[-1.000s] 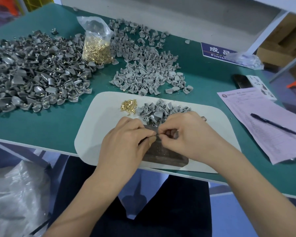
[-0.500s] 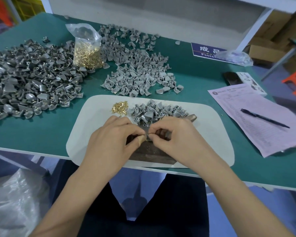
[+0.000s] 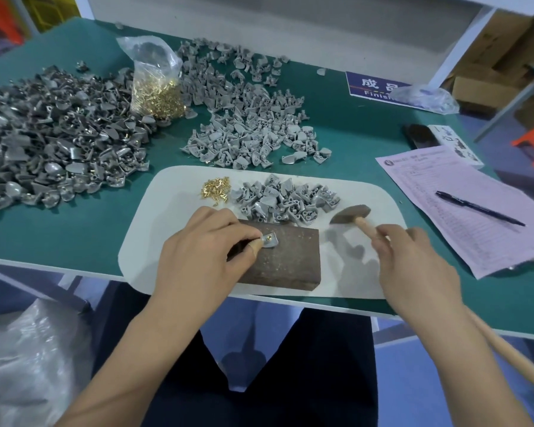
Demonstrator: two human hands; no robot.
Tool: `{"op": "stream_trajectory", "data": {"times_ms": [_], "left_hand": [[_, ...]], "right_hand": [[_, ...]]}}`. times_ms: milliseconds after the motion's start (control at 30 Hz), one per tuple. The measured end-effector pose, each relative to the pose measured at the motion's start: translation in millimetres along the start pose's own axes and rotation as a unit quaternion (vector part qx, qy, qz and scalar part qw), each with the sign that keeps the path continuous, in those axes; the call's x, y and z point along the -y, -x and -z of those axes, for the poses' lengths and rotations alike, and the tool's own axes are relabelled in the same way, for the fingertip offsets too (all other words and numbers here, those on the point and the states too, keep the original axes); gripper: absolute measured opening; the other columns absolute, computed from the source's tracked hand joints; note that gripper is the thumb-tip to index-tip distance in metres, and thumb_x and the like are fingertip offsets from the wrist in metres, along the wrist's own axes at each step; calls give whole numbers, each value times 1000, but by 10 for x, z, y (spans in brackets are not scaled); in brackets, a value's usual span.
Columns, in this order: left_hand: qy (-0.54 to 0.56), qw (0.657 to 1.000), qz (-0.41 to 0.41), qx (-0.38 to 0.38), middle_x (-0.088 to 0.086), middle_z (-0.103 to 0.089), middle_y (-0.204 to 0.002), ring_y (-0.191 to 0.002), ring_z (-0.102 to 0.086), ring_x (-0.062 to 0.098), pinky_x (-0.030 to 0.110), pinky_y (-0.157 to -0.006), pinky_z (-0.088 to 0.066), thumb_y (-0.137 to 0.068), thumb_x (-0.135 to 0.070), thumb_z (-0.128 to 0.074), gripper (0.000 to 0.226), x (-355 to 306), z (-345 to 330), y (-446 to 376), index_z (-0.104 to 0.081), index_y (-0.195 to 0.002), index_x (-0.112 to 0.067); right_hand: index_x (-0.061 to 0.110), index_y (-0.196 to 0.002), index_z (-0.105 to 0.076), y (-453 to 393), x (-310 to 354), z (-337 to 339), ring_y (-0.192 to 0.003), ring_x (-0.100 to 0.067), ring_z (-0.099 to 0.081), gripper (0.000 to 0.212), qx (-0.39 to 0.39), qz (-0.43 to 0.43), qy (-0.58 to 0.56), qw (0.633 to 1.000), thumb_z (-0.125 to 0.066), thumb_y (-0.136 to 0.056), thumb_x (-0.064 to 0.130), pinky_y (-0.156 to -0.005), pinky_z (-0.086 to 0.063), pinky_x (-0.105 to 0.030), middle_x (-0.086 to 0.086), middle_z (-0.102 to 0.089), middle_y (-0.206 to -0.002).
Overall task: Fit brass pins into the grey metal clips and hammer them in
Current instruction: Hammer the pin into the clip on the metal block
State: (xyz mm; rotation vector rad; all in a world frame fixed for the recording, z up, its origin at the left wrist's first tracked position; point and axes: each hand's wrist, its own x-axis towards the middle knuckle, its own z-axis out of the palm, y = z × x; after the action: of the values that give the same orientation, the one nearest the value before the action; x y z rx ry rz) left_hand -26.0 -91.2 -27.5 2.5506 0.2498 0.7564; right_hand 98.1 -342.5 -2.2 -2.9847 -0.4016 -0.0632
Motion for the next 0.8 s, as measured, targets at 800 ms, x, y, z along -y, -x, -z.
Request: {"op": "stream_trajectory", "data": {"times_ms": [800], "left_hand": [[-34,999,-6,1,-13,-59,-80,-85,-57,17,26,-46,-40,-88,-35,-74,2,-85,30,5,-76,-87,-35]], "right_hand": [[72,-131,-39,397,565,273,-73,-11,-60,32,-60,189,-144,970,-28,-102,63,-64,-46,-29,33,-64,-80]]}}
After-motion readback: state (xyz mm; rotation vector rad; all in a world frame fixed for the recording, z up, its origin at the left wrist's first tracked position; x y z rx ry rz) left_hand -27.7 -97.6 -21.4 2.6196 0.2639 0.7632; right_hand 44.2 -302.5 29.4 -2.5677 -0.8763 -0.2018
